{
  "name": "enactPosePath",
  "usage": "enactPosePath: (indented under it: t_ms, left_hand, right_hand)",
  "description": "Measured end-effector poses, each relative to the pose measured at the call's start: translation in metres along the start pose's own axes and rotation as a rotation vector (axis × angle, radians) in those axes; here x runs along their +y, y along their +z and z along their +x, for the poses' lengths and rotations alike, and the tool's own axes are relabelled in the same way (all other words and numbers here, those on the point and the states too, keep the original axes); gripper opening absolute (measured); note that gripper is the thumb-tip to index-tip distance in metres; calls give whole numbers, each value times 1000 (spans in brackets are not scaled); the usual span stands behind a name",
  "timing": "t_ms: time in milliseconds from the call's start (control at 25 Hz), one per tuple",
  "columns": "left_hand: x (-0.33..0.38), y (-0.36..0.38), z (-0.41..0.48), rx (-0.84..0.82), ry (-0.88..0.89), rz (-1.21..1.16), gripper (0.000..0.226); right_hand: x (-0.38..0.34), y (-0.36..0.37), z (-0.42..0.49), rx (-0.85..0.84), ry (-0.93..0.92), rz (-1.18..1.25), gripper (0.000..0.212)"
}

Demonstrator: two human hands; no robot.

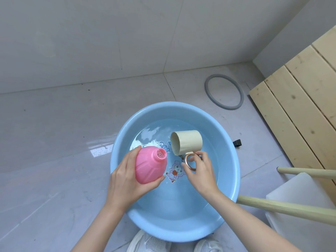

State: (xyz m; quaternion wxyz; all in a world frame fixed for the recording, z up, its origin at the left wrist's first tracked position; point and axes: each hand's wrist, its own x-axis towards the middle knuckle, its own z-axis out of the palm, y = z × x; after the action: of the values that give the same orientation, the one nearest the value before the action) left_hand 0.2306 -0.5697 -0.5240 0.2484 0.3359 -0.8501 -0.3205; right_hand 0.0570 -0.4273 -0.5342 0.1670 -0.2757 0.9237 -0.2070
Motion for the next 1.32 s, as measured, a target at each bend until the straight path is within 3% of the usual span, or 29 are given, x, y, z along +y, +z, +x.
enactPosePath:
  t_ms: [160, 440, 720, 1040, 1320]
  left_hand:
    - [3, -4, 2, -48, -74, -61, 94]
    - [10, -16, 9, -166, -213, -175, 94]
    - [36, -30, 15, -187, -275, -241, 89]
    - [98, -66, 23, -183, -185, -313, 78]
    - [180, -119, 19, -163, -90, -374, 77]
  right_hand:
    - [2, -6, -1, 26, -23, -81, 24]
    - [-13, -45, -20, 172, -198, 120, 14]
    - [-18, -73, -49, -41, -159, 164, 40]
    - [-38, -143, -71, -70, -146, 158, 50]
    - [-63, -240, -117, 80, -270, 192, 49]
